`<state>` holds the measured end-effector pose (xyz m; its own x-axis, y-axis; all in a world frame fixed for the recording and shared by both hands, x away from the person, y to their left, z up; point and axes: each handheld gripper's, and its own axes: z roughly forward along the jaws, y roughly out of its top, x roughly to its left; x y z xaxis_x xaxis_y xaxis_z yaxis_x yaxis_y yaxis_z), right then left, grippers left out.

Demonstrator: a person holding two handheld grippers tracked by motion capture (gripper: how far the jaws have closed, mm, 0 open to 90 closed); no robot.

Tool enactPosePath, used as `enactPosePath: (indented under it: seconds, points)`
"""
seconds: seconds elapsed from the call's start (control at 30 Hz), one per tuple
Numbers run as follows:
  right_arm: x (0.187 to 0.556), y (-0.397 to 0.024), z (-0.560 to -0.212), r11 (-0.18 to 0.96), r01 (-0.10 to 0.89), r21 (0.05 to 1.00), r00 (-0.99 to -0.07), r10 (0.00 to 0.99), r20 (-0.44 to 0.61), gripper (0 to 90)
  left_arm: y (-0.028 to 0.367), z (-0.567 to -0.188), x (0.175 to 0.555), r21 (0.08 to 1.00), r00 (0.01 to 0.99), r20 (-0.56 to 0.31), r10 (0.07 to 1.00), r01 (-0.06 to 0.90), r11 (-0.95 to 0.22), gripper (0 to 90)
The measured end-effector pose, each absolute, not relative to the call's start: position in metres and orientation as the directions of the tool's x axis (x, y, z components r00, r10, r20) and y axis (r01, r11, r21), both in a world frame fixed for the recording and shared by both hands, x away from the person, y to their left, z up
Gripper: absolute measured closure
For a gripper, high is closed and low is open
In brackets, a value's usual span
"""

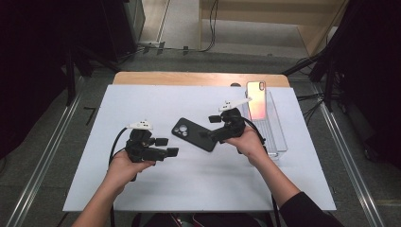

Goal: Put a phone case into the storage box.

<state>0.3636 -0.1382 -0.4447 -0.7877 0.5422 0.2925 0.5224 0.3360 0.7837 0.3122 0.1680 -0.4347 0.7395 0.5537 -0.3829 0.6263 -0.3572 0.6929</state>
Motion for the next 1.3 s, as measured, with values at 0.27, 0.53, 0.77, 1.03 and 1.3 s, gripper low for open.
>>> enactPosePath:
  seconds: [0.27,0.53,0.77,1.03,1.3]
  points:
    - [0.382,-0.123,-0.446,0.356,0.506,0.786,-0.8,0.533,0.274,12.0,0.172,-0.433,0.311,0.696,0.74,-0.39,0.548,0.626,-0.35,30.6]
    - [0.397,-0.113,-0.453,0.357,0.499,0.79,-0.804,0.532,0.267,12.0,0.178,-0.433,0.311,0.695,0.739,-0.388,0.551,0.627,-0.351,30.6]
    - [0.404,-0.11,-0.461,0.356,0.505,0.786,-0.797,0.543,0.266,12.0,0.179,-0.433,0.312,0.697,0.74,-0.385,0.551,0.625,-0.352,30.6]
    - [0.405,-0.11,-0.466,0.362,0.503,0.785,-0.799,0.541,0.263,12.0,0.179,-0.435,0.313,0.691,0.736,-0.394,0.551,0.632,-0.351,30.6]
    - [0.403,-0.108,-0.475,0.383,0.497,0.779,-0.806,0.536,0.251,11.9,0.18,-0.435,0.314,0.692,0.735,-0.392,0.553,0.632,-0.349,30.6]
